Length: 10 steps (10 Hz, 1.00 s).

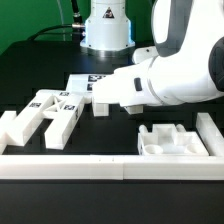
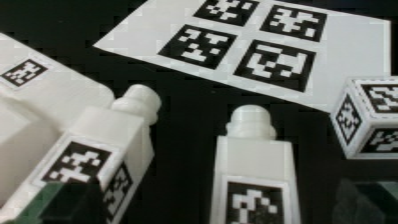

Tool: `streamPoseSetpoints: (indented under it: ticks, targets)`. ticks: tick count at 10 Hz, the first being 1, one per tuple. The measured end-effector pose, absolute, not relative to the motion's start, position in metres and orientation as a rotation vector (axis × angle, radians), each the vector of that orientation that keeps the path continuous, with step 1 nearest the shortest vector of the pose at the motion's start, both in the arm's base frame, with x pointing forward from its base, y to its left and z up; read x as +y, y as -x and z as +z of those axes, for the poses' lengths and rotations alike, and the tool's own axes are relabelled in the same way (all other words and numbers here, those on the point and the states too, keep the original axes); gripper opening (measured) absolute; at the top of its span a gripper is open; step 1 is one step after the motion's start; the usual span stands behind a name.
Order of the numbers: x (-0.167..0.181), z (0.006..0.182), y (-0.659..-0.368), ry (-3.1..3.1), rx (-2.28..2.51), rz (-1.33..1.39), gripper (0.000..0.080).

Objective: Assemble chair

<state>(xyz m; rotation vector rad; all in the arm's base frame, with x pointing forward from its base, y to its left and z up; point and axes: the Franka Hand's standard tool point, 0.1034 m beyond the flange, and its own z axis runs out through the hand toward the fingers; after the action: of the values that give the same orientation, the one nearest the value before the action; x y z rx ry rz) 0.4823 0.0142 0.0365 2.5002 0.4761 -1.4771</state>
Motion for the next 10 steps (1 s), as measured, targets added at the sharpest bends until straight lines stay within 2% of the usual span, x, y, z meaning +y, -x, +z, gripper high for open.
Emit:
streamPoseSetpoints:
  ticks: [6, 10]
  targets:
    - [0.027, 0.016, -0.477, -2.499, 0.502, -1.456, 0.0649]
    - [0.024, 0.003, -0.473, -2.518, 0.541, -1.440, 0.0649]
